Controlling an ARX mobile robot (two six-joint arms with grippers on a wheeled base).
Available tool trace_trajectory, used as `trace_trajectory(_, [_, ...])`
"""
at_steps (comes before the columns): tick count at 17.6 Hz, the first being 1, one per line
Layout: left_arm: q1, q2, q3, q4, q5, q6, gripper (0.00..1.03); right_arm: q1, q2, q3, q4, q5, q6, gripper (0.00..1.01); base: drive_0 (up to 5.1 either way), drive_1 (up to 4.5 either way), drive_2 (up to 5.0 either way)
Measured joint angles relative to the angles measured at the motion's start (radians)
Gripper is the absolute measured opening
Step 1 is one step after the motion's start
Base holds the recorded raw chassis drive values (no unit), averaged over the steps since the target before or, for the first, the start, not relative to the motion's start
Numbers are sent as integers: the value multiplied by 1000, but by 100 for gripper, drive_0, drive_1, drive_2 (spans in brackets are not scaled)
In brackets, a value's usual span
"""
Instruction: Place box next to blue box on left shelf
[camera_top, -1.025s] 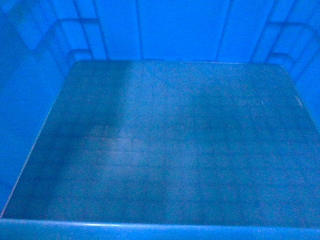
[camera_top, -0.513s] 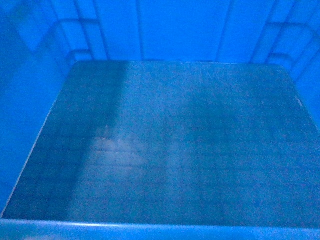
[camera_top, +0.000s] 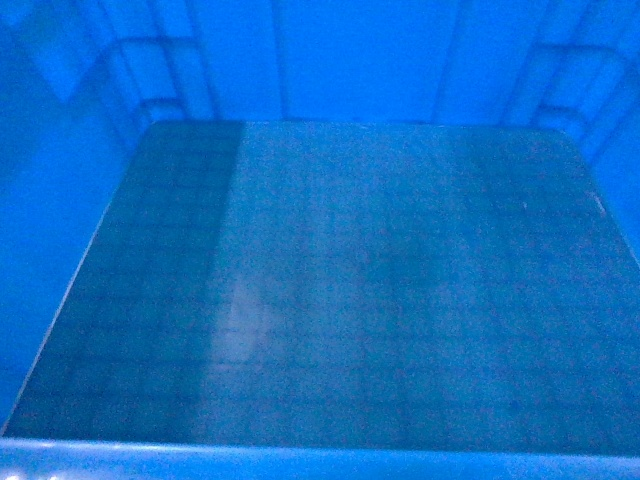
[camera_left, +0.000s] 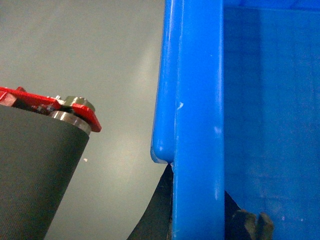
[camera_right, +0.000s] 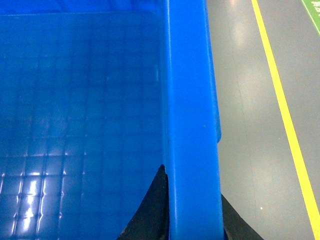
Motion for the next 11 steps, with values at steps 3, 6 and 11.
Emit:
trace_trajectory(3, [0, 0, 0, 0, 0, 0, 8, 0, 0, 0, 1, 0, 0, 9, -150, -150, -150])
trace_trajectory(6, [0, 0, 0, 0, 0, 0, 8, 0, 0, 0, -1, 0, 0, 9, -150, -150, -150])
trace_trajectory(11, [0, 2, 0, 0, 1, 0, 8, 0, 0, 0, -2, 1, 0, 9, -38, -38, -38])
